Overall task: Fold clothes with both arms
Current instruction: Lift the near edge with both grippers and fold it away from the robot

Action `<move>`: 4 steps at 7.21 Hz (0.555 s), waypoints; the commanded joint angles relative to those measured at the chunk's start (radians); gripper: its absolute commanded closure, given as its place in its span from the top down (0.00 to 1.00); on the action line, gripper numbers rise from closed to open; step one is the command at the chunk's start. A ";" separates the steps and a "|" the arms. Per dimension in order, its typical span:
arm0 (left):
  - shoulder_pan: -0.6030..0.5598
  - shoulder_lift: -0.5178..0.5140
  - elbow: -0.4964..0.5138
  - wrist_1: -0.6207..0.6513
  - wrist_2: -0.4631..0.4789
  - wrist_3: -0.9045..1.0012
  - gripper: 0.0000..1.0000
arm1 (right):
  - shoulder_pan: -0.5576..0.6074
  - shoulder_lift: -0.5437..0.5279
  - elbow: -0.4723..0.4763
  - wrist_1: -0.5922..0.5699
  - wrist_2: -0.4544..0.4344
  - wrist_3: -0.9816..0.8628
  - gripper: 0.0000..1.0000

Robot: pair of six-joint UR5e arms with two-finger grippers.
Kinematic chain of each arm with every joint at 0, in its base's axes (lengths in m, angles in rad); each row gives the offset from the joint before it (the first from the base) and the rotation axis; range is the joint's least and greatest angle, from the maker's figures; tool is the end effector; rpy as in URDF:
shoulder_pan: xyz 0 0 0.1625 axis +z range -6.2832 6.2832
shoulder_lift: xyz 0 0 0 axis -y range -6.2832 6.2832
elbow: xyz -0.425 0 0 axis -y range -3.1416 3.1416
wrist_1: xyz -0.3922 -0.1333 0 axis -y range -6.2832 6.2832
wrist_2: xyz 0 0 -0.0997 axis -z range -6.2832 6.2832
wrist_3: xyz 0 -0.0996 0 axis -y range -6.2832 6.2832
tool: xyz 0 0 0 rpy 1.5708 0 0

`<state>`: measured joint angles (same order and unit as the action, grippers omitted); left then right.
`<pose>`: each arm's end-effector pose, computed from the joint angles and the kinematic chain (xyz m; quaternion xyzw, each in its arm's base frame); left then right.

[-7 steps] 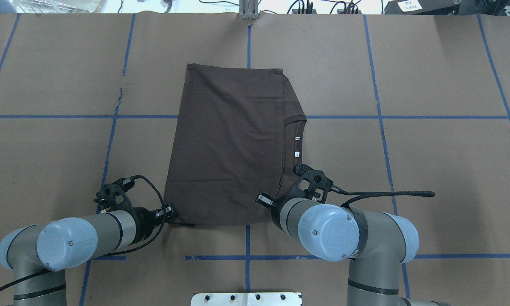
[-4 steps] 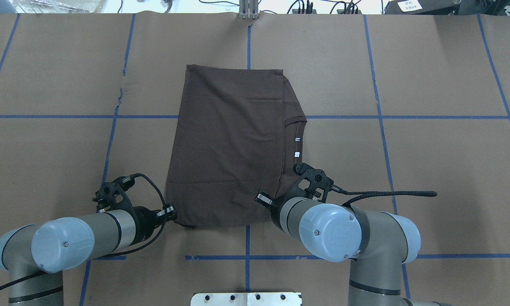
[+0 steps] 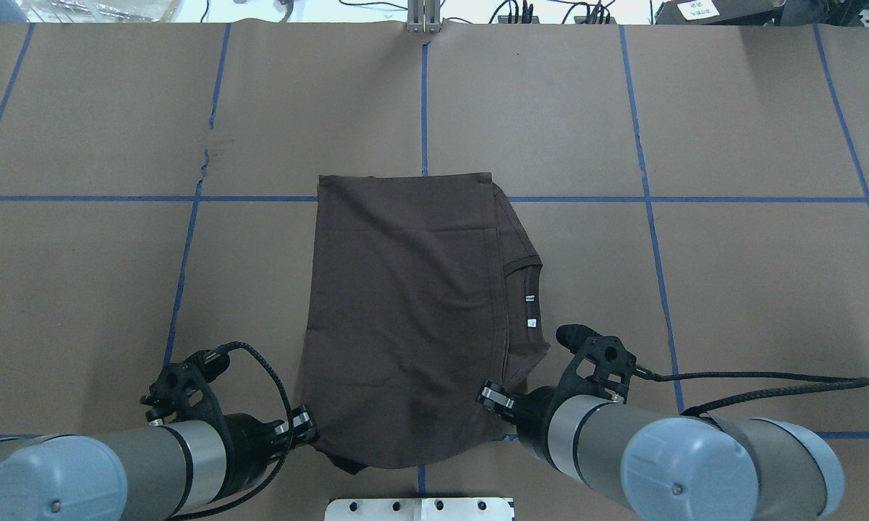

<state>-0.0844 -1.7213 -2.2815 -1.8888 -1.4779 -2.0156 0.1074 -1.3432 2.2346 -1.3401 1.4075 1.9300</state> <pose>0.4354 -0.1799 0.2309 -0.0616 0.5534 -0.2421 0.7946 -0.4554 -0.1995 0.2242 0.0019 -0.5348 0.2373 0.8110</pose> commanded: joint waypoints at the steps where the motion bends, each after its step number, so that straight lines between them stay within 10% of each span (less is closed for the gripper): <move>1: 0.012 -0.029 -0.110 0.106 0.001 -0.017 0.00 | 0.033 -0.013 0.079 -0.078 -0.007 -0.003 0.00; 4: -0.230 -0.227 0.141 0.102 -0.007 0.123 0.00 | 0.271 0.281 -0.186 -0.226 0.074 -0.014 0.00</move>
<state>-0.2473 -1.8905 -2.2339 -1.7847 -1.4831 -1.9318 0.2898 -1.1568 2.1534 -1.5354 1.4391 1.9190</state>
